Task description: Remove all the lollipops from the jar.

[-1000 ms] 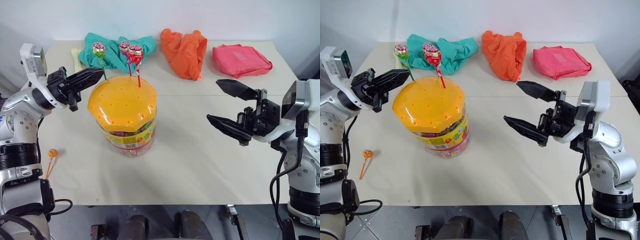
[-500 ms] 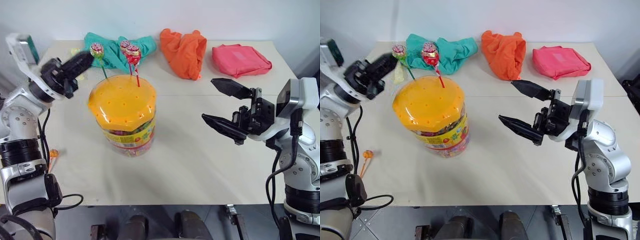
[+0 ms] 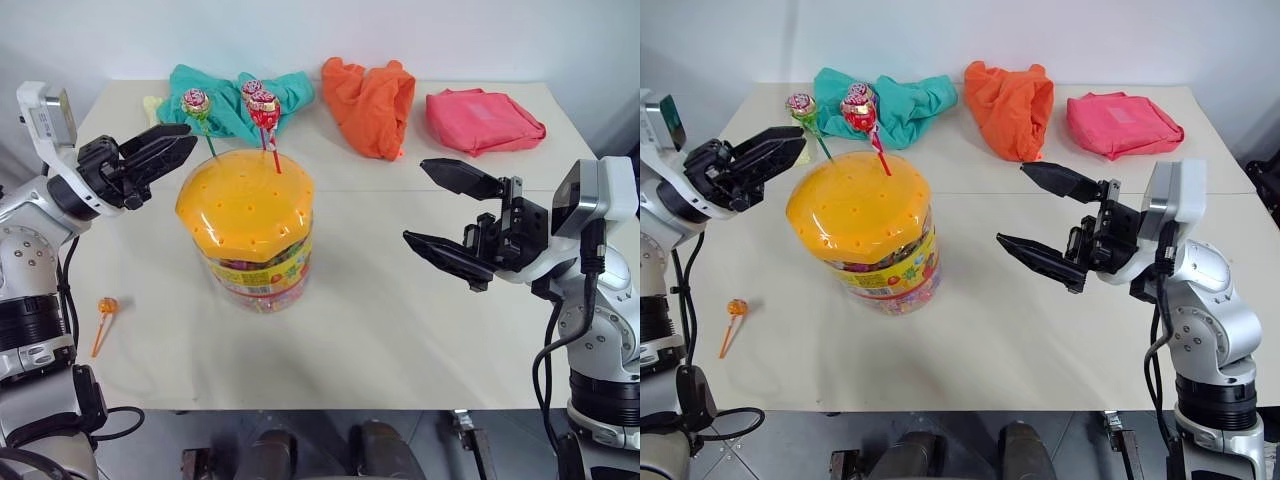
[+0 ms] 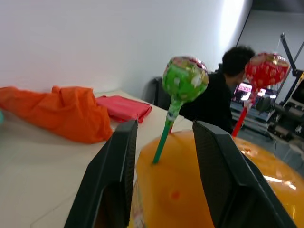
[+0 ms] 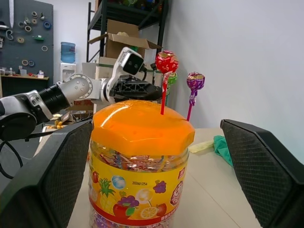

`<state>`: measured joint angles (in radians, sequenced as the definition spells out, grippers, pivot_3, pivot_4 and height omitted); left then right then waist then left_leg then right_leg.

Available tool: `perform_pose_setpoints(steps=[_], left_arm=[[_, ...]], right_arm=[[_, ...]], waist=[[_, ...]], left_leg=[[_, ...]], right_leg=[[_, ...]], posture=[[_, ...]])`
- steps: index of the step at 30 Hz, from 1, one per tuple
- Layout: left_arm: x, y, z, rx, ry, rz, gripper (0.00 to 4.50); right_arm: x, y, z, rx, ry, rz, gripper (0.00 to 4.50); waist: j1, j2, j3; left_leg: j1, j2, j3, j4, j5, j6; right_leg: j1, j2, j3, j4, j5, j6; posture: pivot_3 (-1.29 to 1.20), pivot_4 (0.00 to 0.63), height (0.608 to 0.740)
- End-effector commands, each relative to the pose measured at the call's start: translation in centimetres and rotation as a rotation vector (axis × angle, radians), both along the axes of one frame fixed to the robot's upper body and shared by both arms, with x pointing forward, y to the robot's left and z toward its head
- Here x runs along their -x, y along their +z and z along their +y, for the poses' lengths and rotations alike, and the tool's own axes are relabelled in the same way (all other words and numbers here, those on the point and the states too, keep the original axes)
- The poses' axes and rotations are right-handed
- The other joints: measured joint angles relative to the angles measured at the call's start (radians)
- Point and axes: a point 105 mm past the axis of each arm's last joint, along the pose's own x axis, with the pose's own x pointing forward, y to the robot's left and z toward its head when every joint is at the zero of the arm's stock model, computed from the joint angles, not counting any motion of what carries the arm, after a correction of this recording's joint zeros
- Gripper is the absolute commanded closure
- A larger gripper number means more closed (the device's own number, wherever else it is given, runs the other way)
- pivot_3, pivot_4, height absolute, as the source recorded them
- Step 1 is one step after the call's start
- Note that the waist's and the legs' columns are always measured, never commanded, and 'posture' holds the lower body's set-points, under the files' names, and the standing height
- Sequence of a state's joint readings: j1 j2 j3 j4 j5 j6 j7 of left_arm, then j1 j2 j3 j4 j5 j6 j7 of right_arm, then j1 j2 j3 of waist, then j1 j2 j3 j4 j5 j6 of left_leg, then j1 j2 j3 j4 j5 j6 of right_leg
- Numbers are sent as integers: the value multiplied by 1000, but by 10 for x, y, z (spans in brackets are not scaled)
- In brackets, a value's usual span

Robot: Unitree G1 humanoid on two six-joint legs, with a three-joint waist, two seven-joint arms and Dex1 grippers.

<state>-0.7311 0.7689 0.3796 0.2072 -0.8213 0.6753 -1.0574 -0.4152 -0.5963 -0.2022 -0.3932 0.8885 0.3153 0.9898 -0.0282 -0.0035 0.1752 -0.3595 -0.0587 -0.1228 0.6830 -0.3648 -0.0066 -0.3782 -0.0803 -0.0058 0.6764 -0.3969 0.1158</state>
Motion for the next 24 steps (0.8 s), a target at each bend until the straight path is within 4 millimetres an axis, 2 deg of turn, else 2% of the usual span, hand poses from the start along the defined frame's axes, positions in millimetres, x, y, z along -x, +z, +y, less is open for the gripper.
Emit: perform_pose_setpoints(steps=[1,4,5,7,11,17,19,21,23,24], left_arm=[[3,7,-4,-15,-33,-60,2627],[-3,7,-11,-4,-53,-62,2627],[-6,6,-13,-6,-55,-60,2805],[-10,7,-16,1,-51,-62,3206],[-12,14,-16,15,-40,-89,4428],[-2,49,-6,247,-63,-99,4482],[1,67,15,388,-11,-97,4482],[3,72,28,449,30,-78,4482],[-2,54,43,377,163,26,4482],[-4,22,56,254,292,154,4482]], right_arm=[[7,5,0,-4,7,-35,0],[7,5,0,-4,7,-35,0],[7,5,0,-3,7,-35,0],[8,6,0,-2,9,-37,0],[8,7,1,-8,13,-42,0],[12,16,5,-41,45,-58,0],[14,24,8,-63,70,-73,0],[15,27,10,-67,86,-81,0],[17,27,13,-52,102,-91,0],[19,24,15,-8,114,-108,0]], waist=[[0,0,0],[1,0,0],[1,0,0],[0,0,0],[-3,0,0],[-1,0,0],[-3,0,0],[-7,0,0],[-7,0,0],[-15,0,0]], left_leg=[[0,0,0,0,0,0],[0,0,0,0,0,0],[0,0,0,0,0,0],[0,0,0,0,0,0],[0,0,0,0,0,0],[0,0,0,1,0,0],[0,0,0,1,0,0],[0,0,0,1,0,0],[1,0,0,1,0,0],[1,0,0,0,0,0]], right_leg=[[0,0,0,0,0,0],[0,0,0,0,0,0],[0,0,0,0,0,0],[0,0,-1,0,0,0],[0,0,-1,1,0,0],[0,0,-1,1,0,0],[0,0,-1,1,0,0],[-1,0,-1,1,0,0],[-1,0,-1,3,0,0],[-1,0,-1,3,0,0]], posture=[[0,150,740],[0,150,740],[0,150,740],[0,150,740],[0,150,740],[0,150,740],[0,150,740],[0,150,740],[0,150,740],[0,150,740]])
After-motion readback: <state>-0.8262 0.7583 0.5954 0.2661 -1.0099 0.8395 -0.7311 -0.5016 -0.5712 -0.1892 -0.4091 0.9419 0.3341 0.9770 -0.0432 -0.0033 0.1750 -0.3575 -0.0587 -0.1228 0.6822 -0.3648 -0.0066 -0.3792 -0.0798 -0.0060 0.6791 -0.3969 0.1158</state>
